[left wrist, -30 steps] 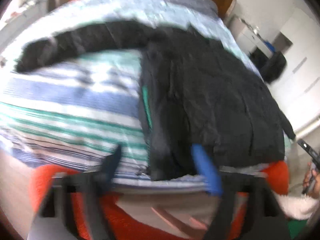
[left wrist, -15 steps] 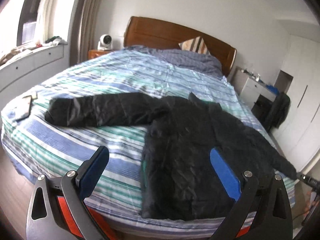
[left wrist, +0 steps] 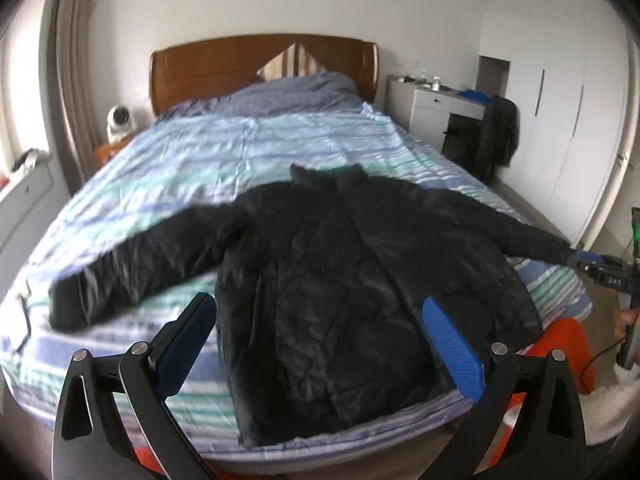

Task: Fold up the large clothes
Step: 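Release the jacket with both grippers, leaving it spread flat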

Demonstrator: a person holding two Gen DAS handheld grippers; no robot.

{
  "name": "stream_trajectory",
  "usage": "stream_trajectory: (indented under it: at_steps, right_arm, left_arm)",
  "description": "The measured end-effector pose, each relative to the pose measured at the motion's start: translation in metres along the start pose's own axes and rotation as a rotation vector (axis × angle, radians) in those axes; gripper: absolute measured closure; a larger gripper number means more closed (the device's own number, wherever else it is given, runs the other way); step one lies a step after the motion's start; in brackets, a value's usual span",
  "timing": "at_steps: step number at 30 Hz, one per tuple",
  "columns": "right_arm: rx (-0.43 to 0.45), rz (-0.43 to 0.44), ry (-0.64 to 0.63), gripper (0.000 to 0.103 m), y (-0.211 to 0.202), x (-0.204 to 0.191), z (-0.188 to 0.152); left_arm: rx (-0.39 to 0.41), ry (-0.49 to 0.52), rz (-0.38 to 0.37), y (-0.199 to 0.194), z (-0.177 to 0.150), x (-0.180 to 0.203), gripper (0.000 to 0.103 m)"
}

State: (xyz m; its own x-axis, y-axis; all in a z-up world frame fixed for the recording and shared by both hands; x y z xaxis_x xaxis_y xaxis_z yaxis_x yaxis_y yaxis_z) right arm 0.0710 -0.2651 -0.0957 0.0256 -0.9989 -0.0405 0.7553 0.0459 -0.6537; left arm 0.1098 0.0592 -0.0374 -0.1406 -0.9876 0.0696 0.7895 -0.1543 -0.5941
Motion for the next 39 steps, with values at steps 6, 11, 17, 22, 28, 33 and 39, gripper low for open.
stream_trajectory:
  at_steps: [6,11,17,22,28,33,39]
  right_arm:
    - [0.006,-0.020,-0.048,0.040,-0.004,-0.013,0.003]
    - [-0.015,-0.010,-0.059,0.040,0.002,-0.019,0.000]
    - [0.021,-0.016,-0.092,0.040,0.000,-0.029,0.006]
    - [0.022,-0.028,-0.130,0.040,0.002,-0.037,0.004]
    - [0.003,-0.025,-0.116,0.040,0.006,-0.035,-0.001]
    - [0.003,-0.025,-0.115,0.040,0.008,-0.035,-0.002]
    - [-0.006,-0.021,-0.110,0.040,0.013,-0.036,-0.005]
  left_arm:
    - [0.020,0.009,0.048,0.000,0.000,0.014,0.000]
    - [-0.063,-0.026,-0.017,0.012,-0.030,0.026,0.000]
    - [-0.099,-0.041,-0.042,0.016,-0.039,0.033,0.000]
    - [-0.076,-0.058,-0.038,0.012,-0.036,0.032,0.000]
    - [-0.130,-0.095,-0.052,0.020,-0.046,0.026,0.000]
    - [-0.127,-0.099,-0.053,0.019,-0.046,0.025,0.000]
    - [-0.149,-0.095,-0.055,0.023,-0.050,0.028,0.000]
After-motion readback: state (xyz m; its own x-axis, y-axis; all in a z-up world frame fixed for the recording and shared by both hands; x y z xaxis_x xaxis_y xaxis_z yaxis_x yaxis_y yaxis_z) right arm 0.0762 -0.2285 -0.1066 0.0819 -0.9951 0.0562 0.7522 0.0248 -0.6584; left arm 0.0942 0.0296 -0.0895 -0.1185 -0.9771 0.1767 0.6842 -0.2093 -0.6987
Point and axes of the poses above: each gripper's, at about its wrist camera, not at the fingertips, and y roughly the way its jaws point, x to its right, z to its top, the point moved 5 cm from there along y, roughly the way its jaws point, and after that the axes turned 2 degrees about -y, right-handed, at the moved point
